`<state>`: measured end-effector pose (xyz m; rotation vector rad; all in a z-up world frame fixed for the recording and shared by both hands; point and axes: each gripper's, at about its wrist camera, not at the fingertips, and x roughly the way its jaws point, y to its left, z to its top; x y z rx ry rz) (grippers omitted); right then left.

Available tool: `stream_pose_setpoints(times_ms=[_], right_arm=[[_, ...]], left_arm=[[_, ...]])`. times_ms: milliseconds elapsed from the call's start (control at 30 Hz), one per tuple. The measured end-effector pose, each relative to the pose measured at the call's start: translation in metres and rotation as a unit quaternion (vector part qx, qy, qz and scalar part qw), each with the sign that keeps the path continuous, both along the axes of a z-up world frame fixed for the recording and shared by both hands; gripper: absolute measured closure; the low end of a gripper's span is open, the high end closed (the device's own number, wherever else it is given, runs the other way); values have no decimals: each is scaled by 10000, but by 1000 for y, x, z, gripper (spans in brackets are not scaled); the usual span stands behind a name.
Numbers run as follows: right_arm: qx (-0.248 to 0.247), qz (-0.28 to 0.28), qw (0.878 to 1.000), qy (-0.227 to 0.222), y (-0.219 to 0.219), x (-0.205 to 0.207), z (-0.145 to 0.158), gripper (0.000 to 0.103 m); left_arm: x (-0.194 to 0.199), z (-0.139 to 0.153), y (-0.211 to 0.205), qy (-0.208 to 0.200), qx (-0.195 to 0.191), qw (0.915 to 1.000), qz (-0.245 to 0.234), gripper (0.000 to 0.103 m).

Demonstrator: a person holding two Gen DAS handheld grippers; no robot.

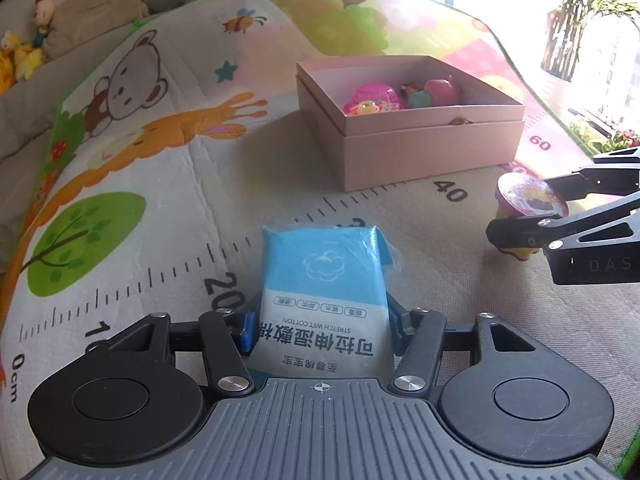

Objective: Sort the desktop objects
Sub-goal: 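Regrasp the cup with right tool while left tool grasps and lifts blue wipes pack, then drop wipes pack into box with left tool while right tool drops cup there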

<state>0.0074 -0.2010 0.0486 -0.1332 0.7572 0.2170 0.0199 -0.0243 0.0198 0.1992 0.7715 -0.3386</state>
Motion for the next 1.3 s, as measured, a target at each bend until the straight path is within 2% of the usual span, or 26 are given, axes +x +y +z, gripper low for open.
stream_pose_setpoints(times_ms=[133,333,467,633,700,767,833,900,967,1033,1067,1200,1300], right_arm=[[104,70,9996,-254,-11,-18,29,47],[411,-91,9895,-1381,-43,-35,111,47],[257,-332,9798,-1956,-57,-32,144,47],[64,-556,9753,-2138,-74,-16,154,47],[20,-605,9759,-2096,-79,-7,151,47],[-10,-650,9768,-2039,-81,4,147,47],[-9,-702,9790,-1914,-82,16,141,47],[-22,-730,9808,-1811,-83,23,136,47],[-68,-714,9821,-1741,-84,27,131,47],[-39,-664,9845,-1623,-83,36,127,47],[9,-649,9857,-1555,-82,42,126,47],[329,-467,9902,-1274,-67,80,124,47],[634,-316,9911,-1131,-41,124,122,47]], left_arm=[[-12,23,0,-269,-136,9995,-115,43],[-2,91,-10,-1185,-352,9918,-310,43],[27,119,-23,-1600,-288,9849,-590,43],[72,122,-55,-1796,4,9756,-1267,43],[89,113,-78,-1912,231,9675,-1638,43],[103,100,-100,-2082,379,9551,-2073,41],[117,83,-115,-2034,632,9475,-2384,38],[129,64,-117,-1757,821,9547,-2257,35],[133,54,-103,-1546,770,9651,-1966,26],[132,48,-81,-1489,747,9720,-1655,16],[130,46,-71,-1482,742,9744,-1517,15],[127,46,-28,-1167,353,9887,-875,9],[123,49,-9,-847,-9,9954,-452,8]])
